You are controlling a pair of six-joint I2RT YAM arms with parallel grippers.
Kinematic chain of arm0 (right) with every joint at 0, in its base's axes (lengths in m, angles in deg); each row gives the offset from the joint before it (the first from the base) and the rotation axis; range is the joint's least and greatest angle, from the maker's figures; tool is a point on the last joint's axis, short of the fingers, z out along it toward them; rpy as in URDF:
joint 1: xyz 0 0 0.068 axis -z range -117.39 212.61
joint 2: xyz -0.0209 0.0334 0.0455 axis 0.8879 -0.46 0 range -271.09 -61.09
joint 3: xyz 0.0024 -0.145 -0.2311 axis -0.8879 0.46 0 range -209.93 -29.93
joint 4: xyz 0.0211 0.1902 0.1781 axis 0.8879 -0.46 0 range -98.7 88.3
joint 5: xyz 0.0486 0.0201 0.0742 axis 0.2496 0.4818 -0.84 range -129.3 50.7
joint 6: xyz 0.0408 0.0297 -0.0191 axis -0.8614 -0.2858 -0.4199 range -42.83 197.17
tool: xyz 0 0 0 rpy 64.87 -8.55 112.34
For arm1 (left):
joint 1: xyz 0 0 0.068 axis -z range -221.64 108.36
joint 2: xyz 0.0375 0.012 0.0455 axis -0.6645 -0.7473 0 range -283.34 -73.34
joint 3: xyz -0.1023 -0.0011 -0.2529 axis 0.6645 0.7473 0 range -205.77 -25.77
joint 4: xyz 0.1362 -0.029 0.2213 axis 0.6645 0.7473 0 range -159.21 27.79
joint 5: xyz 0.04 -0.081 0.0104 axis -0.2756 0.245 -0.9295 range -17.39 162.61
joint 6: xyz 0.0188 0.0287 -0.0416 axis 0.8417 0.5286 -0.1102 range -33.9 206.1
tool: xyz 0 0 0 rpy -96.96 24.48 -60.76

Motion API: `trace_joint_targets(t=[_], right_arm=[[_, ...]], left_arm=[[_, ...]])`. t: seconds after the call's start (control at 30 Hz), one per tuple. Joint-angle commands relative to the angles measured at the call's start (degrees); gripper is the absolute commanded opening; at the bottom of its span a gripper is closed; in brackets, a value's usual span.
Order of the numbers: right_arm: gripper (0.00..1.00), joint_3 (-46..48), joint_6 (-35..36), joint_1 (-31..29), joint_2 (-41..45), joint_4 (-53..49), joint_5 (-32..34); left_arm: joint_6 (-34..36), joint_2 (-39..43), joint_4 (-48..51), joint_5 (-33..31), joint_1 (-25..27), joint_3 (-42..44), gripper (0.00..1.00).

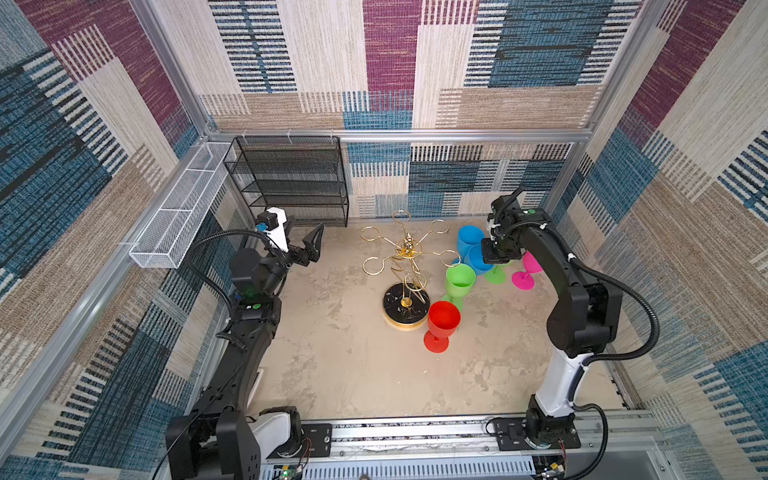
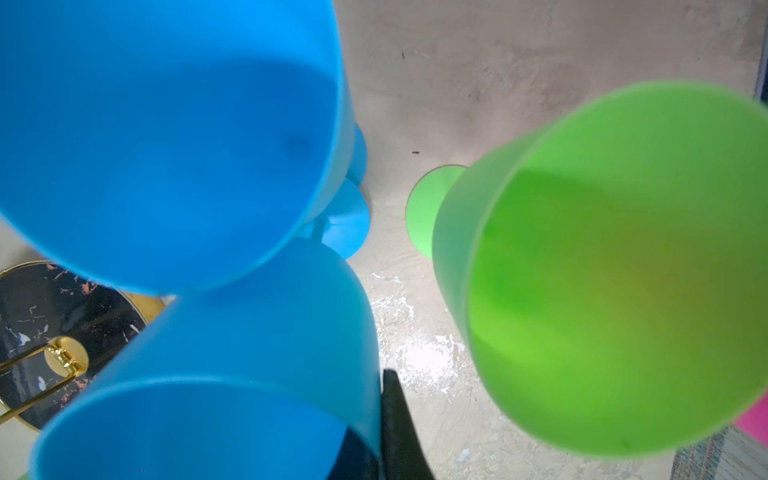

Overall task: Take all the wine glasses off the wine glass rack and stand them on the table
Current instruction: 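Set the blue glass foot on the table with the right gripper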

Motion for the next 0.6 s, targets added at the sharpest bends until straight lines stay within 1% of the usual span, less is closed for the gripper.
trace_joint_targets(t=[0.0,0.2,0.33,0.43,0.57], right_arm=[[0.00,-1.11,0.87,0.13,-1.72,-0.36,-0.16],[0.00,-3.93,1.27,0.30,-3.82,-1.17,-0.44],[0.07,-5.42,1.36,0.30,-3.63,-1.10,-2.04],[0.15,-6.49,1.37,0.30,-3.49,-1.24,-2.50],[0.30,-8.54,1.44,0.30,-2.98,-1.16,-4.07]], left_arm=[[0.87,0.17,-1.69,-0.35,-0.13,0.03,0.89],[1.01,0.12,-1.69,-0.35,-0.32,0.08,0.89],[0.69,0.06,-1.72,-0.29,-0.58,0.15,0.89],[0.46,-0.03,-1.68,-0.17,-0.67,0.17,0.89],[0.35,-0.02,-1.70,-0.17,-0.74,0.22,0.89]])
